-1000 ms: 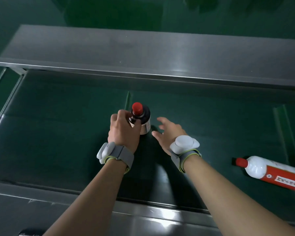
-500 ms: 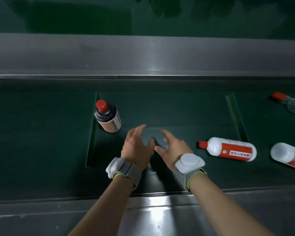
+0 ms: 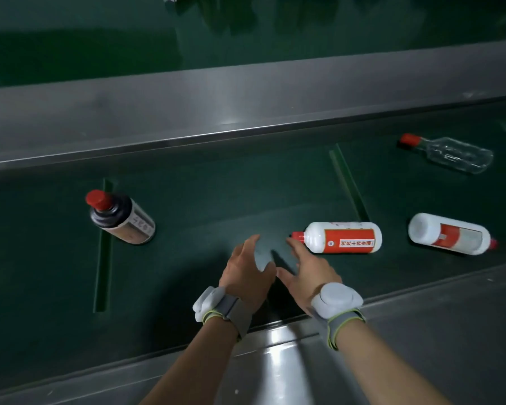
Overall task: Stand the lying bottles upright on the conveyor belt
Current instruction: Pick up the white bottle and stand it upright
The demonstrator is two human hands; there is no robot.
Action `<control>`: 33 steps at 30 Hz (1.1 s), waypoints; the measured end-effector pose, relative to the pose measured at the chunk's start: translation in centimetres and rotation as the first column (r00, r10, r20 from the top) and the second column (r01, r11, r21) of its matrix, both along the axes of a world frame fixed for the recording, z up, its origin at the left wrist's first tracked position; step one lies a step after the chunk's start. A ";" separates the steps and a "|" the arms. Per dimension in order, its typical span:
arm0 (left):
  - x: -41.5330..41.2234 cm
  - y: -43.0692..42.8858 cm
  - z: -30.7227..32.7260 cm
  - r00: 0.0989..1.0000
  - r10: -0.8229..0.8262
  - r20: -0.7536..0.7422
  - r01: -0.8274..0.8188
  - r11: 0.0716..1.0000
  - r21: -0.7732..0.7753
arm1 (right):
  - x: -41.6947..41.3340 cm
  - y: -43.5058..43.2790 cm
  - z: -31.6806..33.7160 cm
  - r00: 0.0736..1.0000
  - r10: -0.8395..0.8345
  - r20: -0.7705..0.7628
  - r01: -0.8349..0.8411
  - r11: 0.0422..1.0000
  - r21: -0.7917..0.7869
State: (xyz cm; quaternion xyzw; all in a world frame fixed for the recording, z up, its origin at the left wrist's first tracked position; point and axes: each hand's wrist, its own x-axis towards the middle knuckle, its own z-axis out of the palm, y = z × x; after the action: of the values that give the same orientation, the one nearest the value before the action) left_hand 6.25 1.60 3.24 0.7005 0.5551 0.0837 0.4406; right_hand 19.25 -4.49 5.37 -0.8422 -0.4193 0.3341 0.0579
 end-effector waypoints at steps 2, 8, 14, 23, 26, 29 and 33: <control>1.8 -0.5 -0.5 1.000 -0.005 -0.008 0.005 1.000 -0.006 | 1.8 -0.6 -0.7 1.000 0.008 0.000 -0.008 1.000 -0.004; 7.8 -1.8 -2.7 0.996 0.023 -0.090 -0.028 0.998 -0.052 | 7.9 -2.1 -3.5 0.995 0.092 -0.033 -0.088 0.990 0.109; 13.9 -2.7 -4.6 0.983 0.067 -0.170 -0.082 0.993 -0.083 | 15.8 -2.4 -4.8 0.974 0.227 -0.009 -0.218 0.943 0.253; 15.7 -2.0 -5.8 0.970 0.128 -0.208 -0.150 0.985 -0.091 | 19.7 0.5 -7.5 0.809 0.553 0.197 -0.562 0.827 -0.012; 15.9 -1.8 -6.1 0.977 0.125 -0.171 -0.150 0.979 -0.136 | 19.8 1.1 -8.5 0.767 0.592 0.248 -0.591 0.802 -0.084; 16.6 -1.7 -6.4 0.983 0.106 -0.150 -0.139 0.961 -0.237 | 19.6 1.9 -9.0 0.761 0.579 0.294 -0.581 0.809 -0.090; 16.7 -2.1 -6.4 0.989 0.101 -0.105 -0.127 0.952 -0.278 | 18.6 4.0 -9.2 0.787 0.540 0.300 -0.532 0.839 -0.114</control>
State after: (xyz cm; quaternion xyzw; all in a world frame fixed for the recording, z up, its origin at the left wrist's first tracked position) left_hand 22.92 -0.53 -3.16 0.5997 0.6201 -0.0029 0.5058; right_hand 37.88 -0.52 -3.81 -0.7319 -0.6405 0.2006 -0.1180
